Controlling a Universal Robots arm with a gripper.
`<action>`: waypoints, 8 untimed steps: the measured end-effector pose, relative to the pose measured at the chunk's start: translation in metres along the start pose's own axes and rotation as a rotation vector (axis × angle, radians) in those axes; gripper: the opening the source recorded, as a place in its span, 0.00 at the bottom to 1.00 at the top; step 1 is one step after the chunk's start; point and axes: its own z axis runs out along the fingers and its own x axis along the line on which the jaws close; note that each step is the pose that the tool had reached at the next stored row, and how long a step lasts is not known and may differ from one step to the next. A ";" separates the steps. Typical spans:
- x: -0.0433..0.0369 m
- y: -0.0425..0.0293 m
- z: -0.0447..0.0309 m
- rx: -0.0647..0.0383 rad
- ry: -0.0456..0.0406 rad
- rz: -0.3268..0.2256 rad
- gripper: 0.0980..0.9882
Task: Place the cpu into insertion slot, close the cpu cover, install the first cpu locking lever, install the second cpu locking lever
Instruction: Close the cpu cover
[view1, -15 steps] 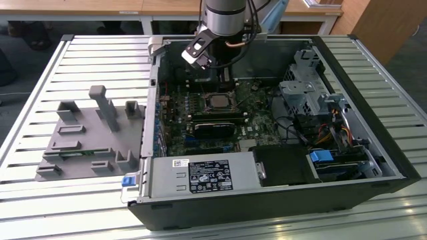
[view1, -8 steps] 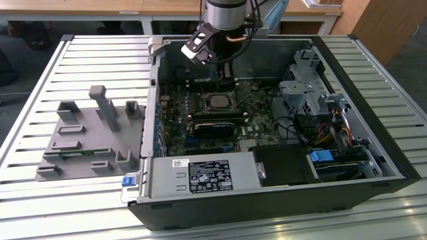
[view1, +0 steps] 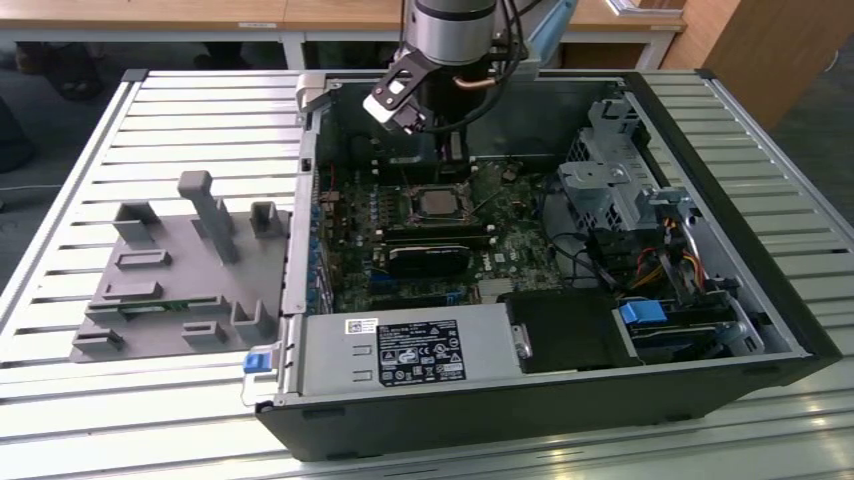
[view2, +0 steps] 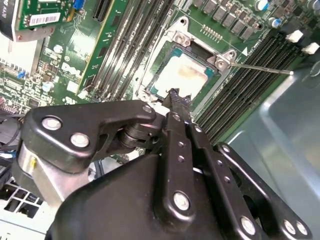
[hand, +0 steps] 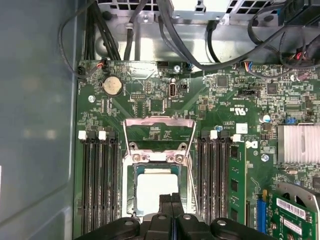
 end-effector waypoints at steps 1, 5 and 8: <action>-0.0001 0.0002 -0.0013 0.001 0.0000 0.000 0.01; -0.0002 0.0008 -0.0109 0.002 0.0002 0.000 0.01; -0.0002 0.0019 -0.0119 0.002 0.0006 0.000 0.01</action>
